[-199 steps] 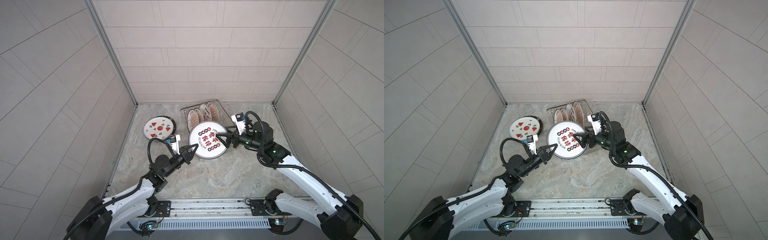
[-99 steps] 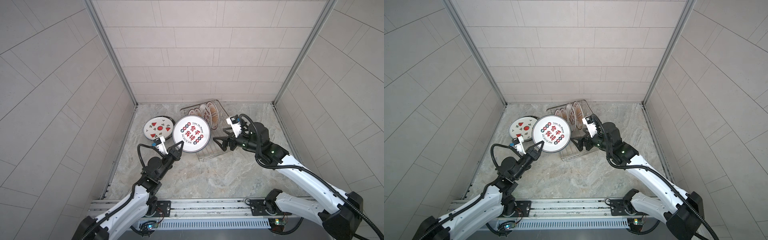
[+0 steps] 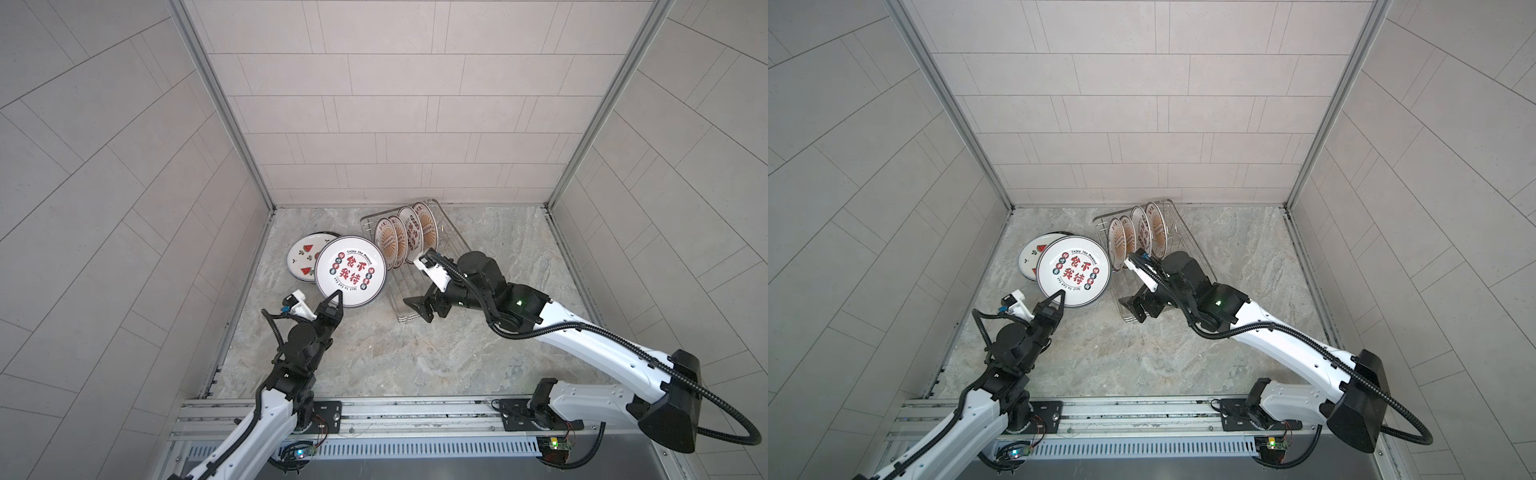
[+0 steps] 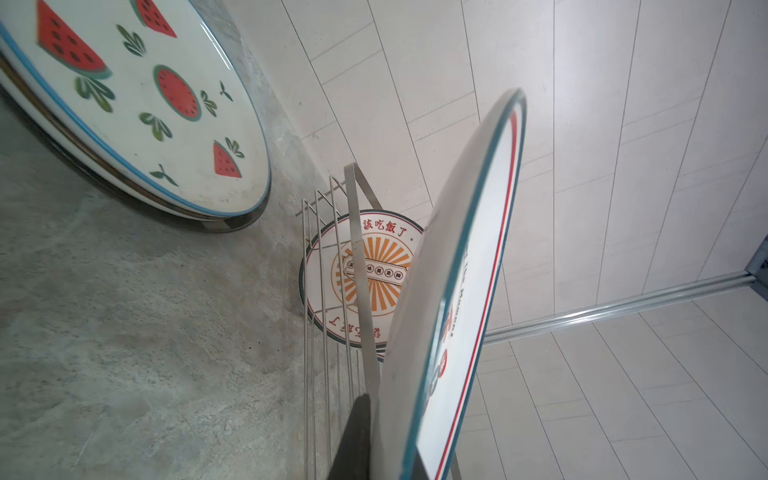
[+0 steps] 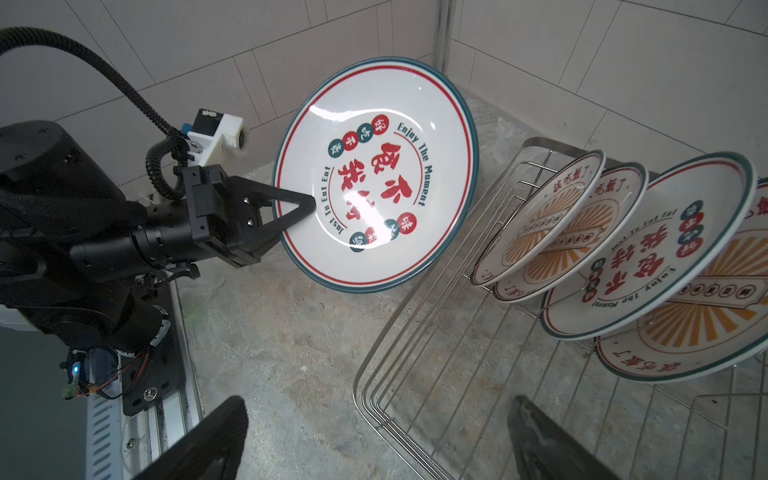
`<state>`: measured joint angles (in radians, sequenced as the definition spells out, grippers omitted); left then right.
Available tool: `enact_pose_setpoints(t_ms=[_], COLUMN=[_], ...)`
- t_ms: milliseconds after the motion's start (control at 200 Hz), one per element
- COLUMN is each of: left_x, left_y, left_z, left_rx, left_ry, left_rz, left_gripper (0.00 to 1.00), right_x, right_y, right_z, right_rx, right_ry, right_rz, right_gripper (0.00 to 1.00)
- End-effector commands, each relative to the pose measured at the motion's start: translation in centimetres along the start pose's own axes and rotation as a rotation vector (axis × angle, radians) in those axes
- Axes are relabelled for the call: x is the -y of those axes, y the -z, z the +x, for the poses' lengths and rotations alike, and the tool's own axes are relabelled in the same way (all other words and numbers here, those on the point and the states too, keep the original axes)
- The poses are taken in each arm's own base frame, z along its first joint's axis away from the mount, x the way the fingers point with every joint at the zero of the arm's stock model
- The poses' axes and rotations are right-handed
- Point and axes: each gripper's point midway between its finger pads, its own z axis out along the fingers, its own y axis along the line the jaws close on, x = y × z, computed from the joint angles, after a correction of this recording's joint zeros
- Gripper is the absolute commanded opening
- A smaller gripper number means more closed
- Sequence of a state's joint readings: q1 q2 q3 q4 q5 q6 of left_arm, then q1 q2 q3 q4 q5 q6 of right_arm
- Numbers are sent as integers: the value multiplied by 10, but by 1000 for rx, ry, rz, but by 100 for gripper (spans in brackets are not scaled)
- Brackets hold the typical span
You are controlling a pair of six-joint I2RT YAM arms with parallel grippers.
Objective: Unload the plates from the dish rack
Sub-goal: 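Lower the red-lettered plate onto the table beside the watermelon plate with the left gripper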
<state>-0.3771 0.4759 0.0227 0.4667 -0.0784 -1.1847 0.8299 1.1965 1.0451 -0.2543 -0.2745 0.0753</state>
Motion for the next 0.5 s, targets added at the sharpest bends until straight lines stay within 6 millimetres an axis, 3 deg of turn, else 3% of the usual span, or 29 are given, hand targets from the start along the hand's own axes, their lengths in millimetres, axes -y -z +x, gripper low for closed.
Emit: enact_pose_setpoints(t_ms=[0,285,495], left_x=[-13,-53,-68], left_y=[6,24,22], left_z=[-13,-12,11], left_rx=[74,82,-19], left_ry=[66,149,217], left_rz=[-59,-288,-358], left_gripper=[0,0,0], right_x=[3,2,1], right_y=[2,-10,-20], right_z=[-5,-8,-7], right_rx=[-1,-18,-36], right_ry=[57,53,51], right_rz=[36,33,28], right_gripper=[100,100,99])
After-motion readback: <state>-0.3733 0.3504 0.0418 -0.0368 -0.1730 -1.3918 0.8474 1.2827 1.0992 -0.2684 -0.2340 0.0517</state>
